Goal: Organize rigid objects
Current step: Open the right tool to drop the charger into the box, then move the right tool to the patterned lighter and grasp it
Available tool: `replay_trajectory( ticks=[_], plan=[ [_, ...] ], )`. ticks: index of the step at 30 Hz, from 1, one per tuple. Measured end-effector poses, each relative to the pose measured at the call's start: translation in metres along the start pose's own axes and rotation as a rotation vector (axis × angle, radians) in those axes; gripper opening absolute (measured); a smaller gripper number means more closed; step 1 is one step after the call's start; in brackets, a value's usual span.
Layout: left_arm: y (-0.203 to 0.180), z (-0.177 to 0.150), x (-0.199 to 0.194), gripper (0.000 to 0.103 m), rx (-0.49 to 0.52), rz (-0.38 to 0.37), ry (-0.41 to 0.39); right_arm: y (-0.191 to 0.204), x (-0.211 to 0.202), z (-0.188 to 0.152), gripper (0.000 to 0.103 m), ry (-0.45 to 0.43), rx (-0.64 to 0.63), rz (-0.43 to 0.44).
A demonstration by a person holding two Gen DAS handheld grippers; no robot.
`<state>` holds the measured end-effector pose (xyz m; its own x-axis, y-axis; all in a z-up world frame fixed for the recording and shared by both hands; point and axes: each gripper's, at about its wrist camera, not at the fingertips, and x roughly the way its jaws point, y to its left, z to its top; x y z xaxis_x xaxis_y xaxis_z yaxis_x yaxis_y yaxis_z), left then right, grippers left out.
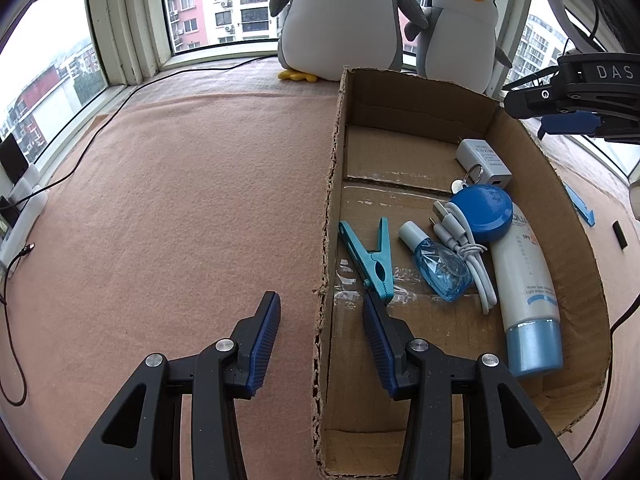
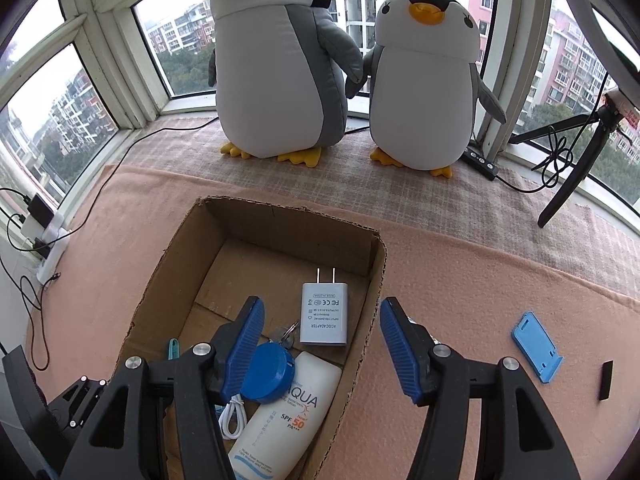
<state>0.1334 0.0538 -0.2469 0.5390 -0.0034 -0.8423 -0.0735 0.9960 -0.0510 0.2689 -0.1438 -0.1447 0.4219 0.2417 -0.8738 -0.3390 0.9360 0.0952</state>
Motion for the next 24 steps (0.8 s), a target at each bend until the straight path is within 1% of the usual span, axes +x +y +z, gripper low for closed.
replay_trajectory(
  ticks=[4,6,10,15,21,24],
  plan=[
    [0.0,0.0,0.0,0.047,0.0,0.0,0.0,-0.001,-0.004,0.0,0.057,-0.008,0.0,0.002],
    [0.0,0.0,0.0,0.047,0.0,0.0,0.0,-0.003,-0.006,-0.002,0.059,-0.008,0.005,0.006],
    [0.0,0.0,0.0,0.047,0.003,0.002,0.0,-0.014,-0.013,-0.008,0.06,-0.013,0.021,0.013],
    [0.0,0.001,-0.001,0.047,0.007,0.004,0.001,-0.042,-0.028,-0.017,0.06,-0.028,0.069,0.01],
    [-0.001,0.001,-0.001,0.047,0.008,0.007,0.001,-0.087,-0.045,-0.032,0.06,-0.039,0.142,-0.018],
    [-0.001,0.001,-0.001,0.047,0.012,0.011,0.002,-0.108,-0.048,-0.038,0.06,-0.032,0.175,-0.004]
  ],
)
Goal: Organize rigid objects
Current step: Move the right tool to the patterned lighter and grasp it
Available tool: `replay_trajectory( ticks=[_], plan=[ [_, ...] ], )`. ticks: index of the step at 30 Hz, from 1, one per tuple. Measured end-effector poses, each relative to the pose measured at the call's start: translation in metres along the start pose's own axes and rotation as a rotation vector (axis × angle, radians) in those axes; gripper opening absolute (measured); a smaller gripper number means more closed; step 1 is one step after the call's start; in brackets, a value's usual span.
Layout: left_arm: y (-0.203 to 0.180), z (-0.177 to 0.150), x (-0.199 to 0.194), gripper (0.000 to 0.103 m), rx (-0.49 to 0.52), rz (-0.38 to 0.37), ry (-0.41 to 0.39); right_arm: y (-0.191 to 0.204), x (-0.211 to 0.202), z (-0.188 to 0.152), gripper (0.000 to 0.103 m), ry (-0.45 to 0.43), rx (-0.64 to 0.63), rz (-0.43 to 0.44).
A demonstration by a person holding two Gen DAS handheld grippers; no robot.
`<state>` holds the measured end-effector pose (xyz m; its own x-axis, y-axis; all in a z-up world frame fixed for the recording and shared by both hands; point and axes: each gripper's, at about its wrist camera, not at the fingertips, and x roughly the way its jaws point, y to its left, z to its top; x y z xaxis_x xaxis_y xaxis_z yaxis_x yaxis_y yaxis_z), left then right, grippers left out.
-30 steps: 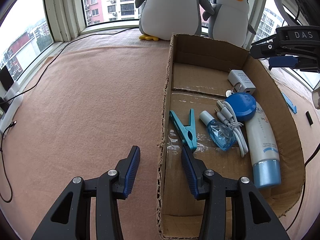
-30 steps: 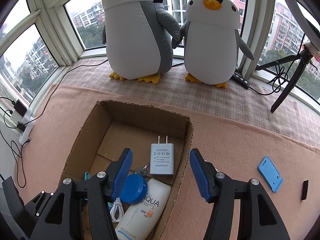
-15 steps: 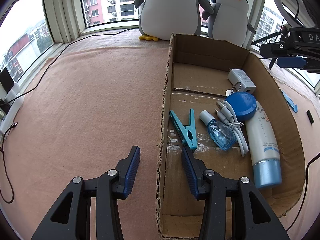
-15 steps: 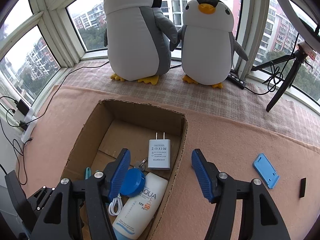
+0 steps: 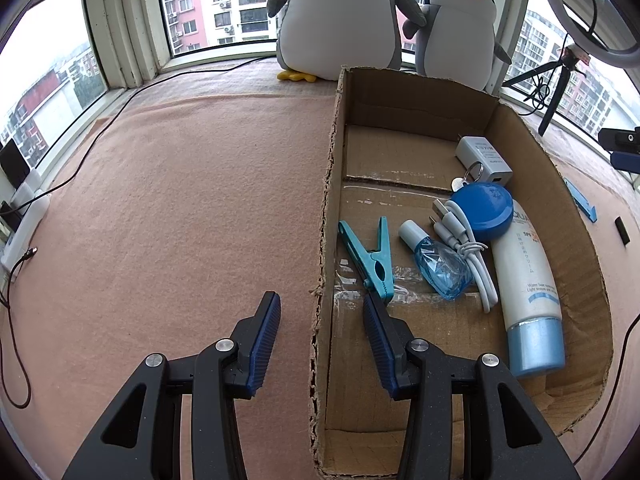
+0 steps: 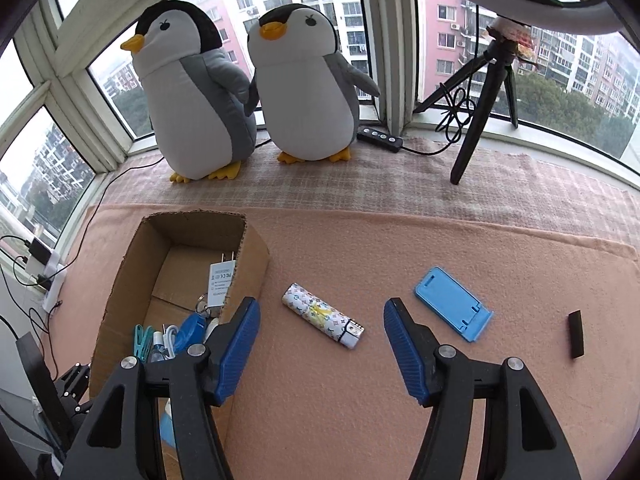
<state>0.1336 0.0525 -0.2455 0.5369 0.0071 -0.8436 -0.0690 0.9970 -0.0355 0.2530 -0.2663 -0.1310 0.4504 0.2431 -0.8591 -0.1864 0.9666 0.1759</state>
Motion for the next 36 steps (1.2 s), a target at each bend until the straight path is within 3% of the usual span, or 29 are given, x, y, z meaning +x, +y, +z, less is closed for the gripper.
replay_trajectory(
  ticks=[5,12,24,34,36],
  plan=[
    [-0.001,0.0,-0.001,0.047,0.005,0.005,0.001,-0.017,0.006,-0.005,0.06,0.017,0.005,0.033],
    [-0.001,0.0,-0.001,0.047,0.0,0.007,0.004,0.003,0.027,-0.019,0.06,0.052,-0.132,0.014],
    [0.002,0.0,0.0,0.047,-0.012,-0.004,0.008,0.018,0.076,-0.018,0.06,0.134,-0.251,-0.027],
    [0.003,0.0,0.002,0.047,-0.02,-0.01,0.011,0.022,0.099,-0.015,0.06,0.17,-0.277,-0.05],
    [0.003,0.001,0.002,0.047,-0.02,-0.009,0.011,0.02,0.101,-0.015,0.054,0.175,-0.27,-0.054]
  ],
)
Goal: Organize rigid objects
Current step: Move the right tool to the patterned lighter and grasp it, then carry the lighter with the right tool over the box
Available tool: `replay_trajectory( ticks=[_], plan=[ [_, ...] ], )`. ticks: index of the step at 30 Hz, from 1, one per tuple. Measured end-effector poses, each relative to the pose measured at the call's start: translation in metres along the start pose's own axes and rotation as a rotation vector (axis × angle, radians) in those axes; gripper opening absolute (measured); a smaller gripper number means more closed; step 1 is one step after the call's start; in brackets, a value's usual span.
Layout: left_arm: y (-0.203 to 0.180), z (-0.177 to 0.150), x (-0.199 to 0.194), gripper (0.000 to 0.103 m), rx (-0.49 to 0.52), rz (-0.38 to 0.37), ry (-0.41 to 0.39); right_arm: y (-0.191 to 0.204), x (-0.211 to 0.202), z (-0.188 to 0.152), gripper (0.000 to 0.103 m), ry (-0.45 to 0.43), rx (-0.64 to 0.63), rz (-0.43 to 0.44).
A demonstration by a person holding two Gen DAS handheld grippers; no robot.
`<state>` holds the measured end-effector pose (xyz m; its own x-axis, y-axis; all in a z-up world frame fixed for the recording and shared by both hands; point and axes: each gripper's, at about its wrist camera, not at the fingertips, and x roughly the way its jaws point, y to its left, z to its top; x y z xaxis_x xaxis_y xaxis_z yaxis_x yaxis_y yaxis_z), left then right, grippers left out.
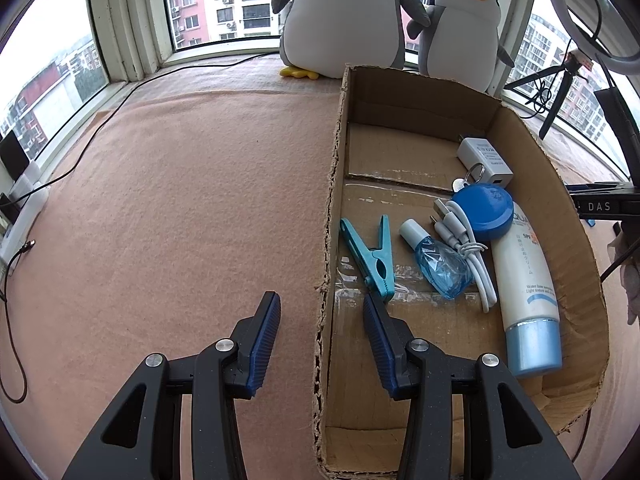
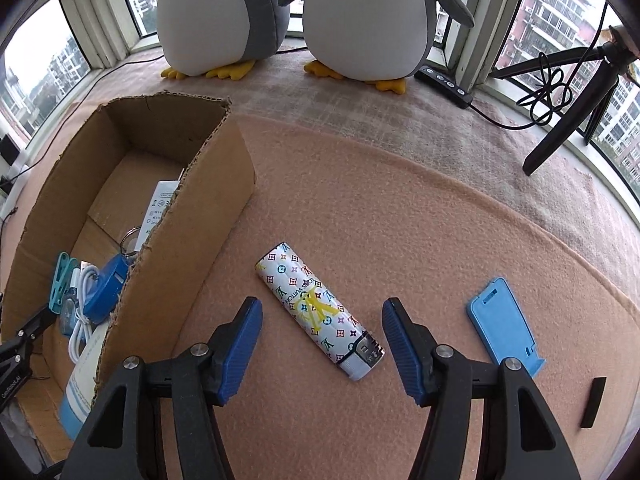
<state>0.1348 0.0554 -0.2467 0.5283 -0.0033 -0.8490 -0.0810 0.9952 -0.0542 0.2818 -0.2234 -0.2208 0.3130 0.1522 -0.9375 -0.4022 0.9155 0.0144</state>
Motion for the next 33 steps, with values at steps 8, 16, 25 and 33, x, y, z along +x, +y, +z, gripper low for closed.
replay_trajectory(
  ticks=[8,16,25,33],
  plan=[
    [0.0,0.0,0.0,0.047,-0.001,0.0,0.0,-0.005,0.004,0.002,0.035,0.014,0.035,0.006],
    [0.0,0.0,0.0,0.047,-0.002,0.0,-0.001,-0.007,0.001,-0.003,0.022,0.015,0.072,-0.005],
    [0.0,0.0,0.0,0.047,-0.002,0.0,-0.001,0.0,-0.006,-0.009,0.021,0.001,0.079,-0.033],
    [0.0,0.0,-0.001,0.047,0.0,0.002,-0.001,0.008,-0.025,-0.013,0.021,-0.034,0.056,-0.038]
  ],
)
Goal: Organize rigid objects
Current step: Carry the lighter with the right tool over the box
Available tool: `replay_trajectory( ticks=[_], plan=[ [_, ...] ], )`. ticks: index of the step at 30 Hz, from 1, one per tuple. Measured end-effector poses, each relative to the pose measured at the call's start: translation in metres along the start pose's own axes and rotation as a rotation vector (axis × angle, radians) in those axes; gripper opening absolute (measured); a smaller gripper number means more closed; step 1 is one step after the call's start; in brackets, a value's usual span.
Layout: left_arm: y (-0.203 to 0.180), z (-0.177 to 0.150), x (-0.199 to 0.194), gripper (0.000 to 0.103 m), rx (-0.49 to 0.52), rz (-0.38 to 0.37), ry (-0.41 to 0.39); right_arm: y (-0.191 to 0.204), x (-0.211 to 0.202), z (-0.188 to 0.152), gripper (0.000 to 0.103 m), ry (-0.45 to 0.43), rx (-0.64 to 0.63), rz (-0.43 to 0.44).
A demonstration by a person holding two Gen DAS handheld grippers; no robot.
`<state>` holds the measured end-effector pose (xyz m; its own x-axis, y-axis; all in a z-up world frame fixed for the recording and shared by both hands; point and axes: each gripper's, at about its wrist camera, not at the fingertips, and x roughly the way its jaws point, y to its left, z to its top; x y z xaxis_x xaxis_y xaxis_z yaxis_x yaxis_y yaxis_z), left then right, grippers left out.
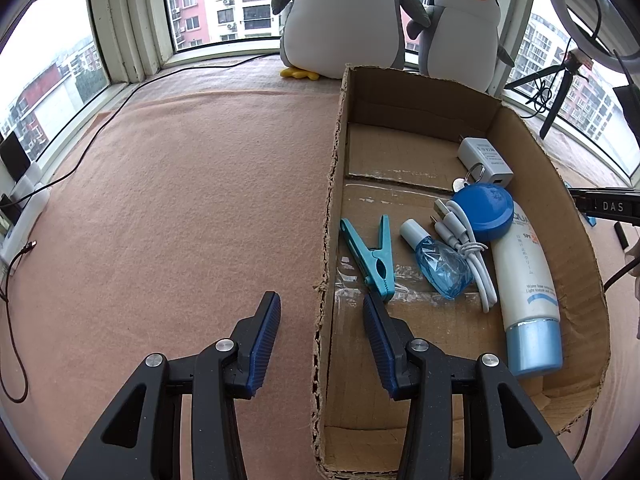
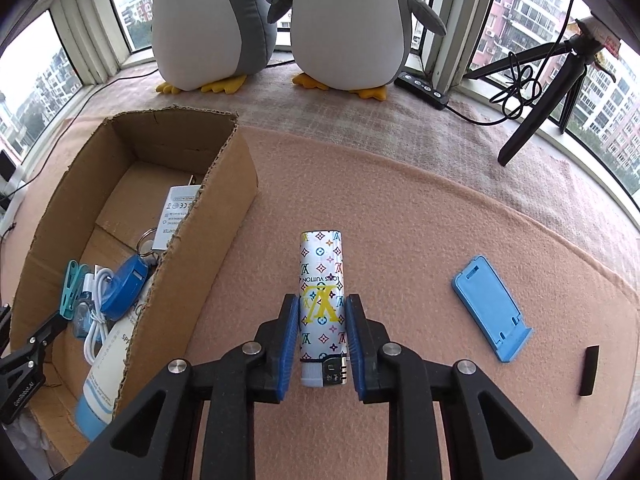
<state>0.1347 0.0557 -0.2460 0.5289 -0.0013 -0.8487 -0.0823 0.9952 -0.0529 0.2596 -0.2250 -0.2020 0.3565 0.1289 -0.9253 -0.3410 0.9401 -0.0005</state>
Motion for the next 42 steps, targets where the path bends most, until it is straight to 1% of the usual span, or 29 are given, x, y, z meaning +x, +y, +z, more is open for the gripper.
replay_trajectory(
  ticks=[5,14,17,22,27,31,38,42],
  plan=[
    [0.0,0.0,0.0,0.047,0.001,0.001,-0.001,0.0,-0.013,-0.001,0.021,-0.019,0.01,0.007],
    [0.0,0.001,-0.001,0.047,0.003,0.003,-0.002,0.002,-0.051,0.003,0.021,-0.08,0.018,0.043],
    [0.0,0.001,-0.001,0.047,0.003,0.004,-0.002,0.01,-0.065,0.006,0.021,-0.104,0.012,0.067],
    [-0.001,0.0,-0.001,0.047,0.004,0.004,-0.003,0.035,-0.076,0.009,0.021,-0.119,-0.025,0.119],
    [-0.001,0.0,-0.001,0.047,0.003,0.004,-0.003,0.066,-0.078,0.01,0.021,-0.116,-0.075,0.168],
    [-0.001,0.0,-0.001,0.047,0.004,0.004,-0.003,0.09,-0.072,0.01,0.021,-0.099,-0.104,0.205],
    [-0.001,0.0,-0.001,0.047,0.004,0.004,-0.003,0.118,-0.056,0.008,0.021,-0.067,-0.127,0.232],
    [-0.001,0.0,-0.001,0.047,0.004,0.004,-0.003,0.126,-0.048,0.01,0.021,-0.055,-0.131,0.224]
  ],
)
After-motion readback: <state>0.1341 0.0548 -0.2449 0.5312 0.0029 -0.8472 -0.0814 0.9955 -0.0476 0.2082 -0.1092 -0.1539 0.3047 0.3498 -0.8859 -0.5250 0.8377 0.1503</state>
